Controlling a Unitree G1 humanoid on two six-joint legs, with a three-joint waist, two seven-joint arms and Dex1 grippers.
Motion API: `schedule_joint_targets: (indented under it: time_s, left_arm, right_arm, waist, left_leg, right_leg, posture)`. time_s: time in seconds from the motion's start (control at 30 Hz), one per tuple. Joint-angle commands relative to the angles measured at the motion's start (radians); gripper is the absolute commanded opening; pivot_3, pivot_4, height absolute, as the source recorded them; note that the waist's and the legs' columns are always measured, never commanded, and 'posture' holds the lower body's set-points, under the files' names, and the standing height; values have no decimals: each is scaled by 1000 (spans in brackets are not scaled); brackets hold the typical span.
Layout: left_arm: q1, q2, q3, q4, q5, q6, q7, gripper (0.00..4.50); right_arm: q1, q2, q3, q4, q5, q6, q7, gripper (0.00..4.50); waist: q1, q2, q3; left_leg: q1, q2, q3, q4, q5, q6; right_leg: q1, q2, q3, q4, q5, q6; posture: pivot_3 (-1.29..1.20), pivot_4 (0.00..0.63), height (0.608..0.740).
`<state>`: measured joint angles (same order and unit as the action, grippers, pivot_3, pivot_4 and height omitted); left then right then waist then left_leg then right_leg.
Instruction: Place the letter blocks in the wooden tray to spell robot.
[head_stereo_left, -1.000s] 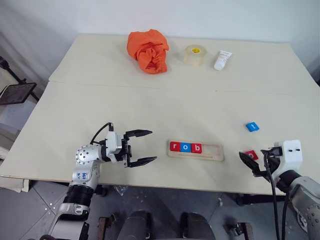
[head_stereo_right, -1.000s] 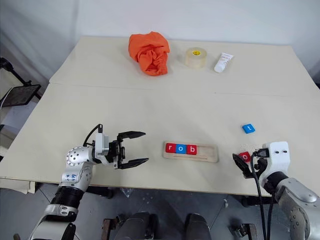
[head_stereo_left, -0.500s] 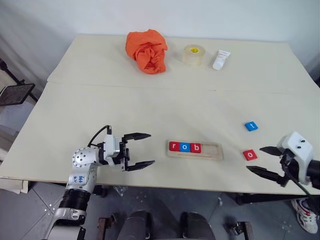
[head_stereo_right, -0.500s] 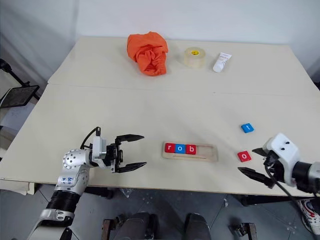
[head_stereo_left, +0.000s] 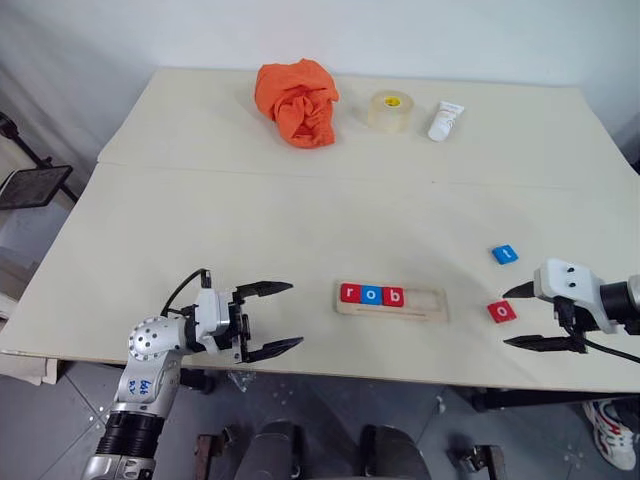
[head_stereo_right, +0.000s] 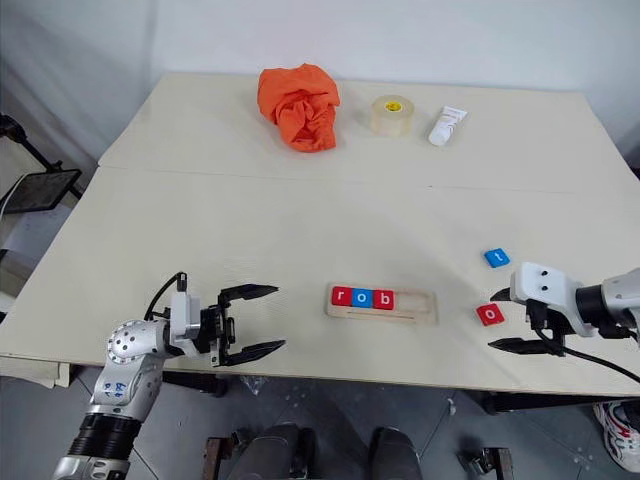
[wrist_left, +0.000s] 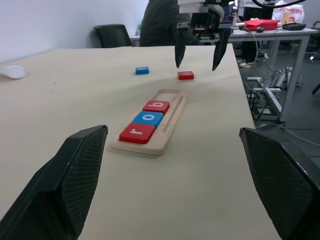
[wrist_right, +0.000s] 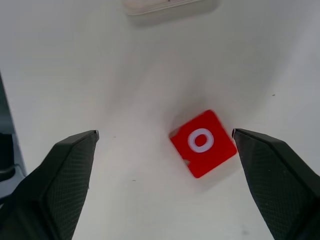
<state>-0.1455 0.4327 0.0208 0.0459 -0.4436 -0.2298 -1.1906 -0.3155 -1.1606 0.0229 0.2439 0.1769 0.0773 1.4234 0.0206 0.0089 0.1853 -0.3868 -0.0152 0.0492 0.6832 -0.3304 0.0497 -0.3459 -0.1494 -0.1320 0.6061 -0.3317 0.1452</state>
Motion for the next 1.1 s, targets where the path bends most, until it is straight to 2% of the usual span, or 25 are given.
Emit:
schedule_joint_targets:
  time_s: [0.03,0.27,0.3,0.37,0.57,0.63,0.73,0.87,1.1]
  left_arm:
    - [30,-2,8,-64,-10,1,36,4500]
    - [64,8,12,-94,-10,-1,63,4500]
    - [69,8,12,-100,-10,-1,68,4500]
    - [77,9,12,-110,-10,-2,75,4500]
    - [80,14,12,-111,-11,-2,82,4500]
    - [77,15,12,-106,-10,-4,82,4500]
    - [63,11,8,-93,-6,-7,82,4500]
    - [39,4,0,-67,-3,-13,73,4500]
    - [-17,-8,-15,0,-4,-32,39,4500]
  right_arm:
    - [-100,30,66,119,-73,-95,46,4478]
    - [-212,79,129,260,-133,-170,77,4478]
    - [-223,82,143,282,-146,-179,87,4309]
    - [-243,92,156,318,-165,-182,89,3880]
    - [-278,101,167,372,-184,-202,104,1863]
    - [-288,102,165,387,-188,-209,99,1411]
    - [-293,98,154,376,-176,-194,90,1411]
    - [-262,92,110,254,-119,-87,74,1411]
    - [-136,85,11,-202,41,328,-3,1411]
  waist:
    - [-2,0,0]
    - [2,1,0]
    - [2,1,0]
    - [0,1,0]
    - [3,1,0]
    - [3,1,0]
    - [3,1,0]
    - [2,1,0]
    - [3,1,0]
  left_leg:
    - [0,0,0,0,0,0]
    - [0,0,0,0,0,0]
    - [0,0,0,0,0,0]
    - [0,0,-1,0,0,0]
    - [0,0,-2,0,0,0]
    - [0,0,-2,0,0,0]
    - [0,0,-2,0,0,0]
    - [0,0,-2,0,0,0]
    - [0,0,-3,0,0,-1]
  right_leg:
    - [0,0,0,-1,0,0]
    - [1,0,-1,-1,0,0]
    - [1,0,-1,-1,0,0]
    - [1,0,-1,-1,0,0]
    - [2,0,-2,-1,0,0]
    - [2,0,-2,-1,0,0]
    - [2,0,-2,-1,0,0]
    - [2,0,-2,-1,0,0]
    - [1,0,-2,-1,0,0]
  posture:
    - [0,150,740]
    - [0,150,740]
    - [0,150,740]
    - [0,150,740]
    - [0,150,740]
    - [0,150,740]
    - [0,150,740]
    - [0,150,740]
    - [0,150,740]
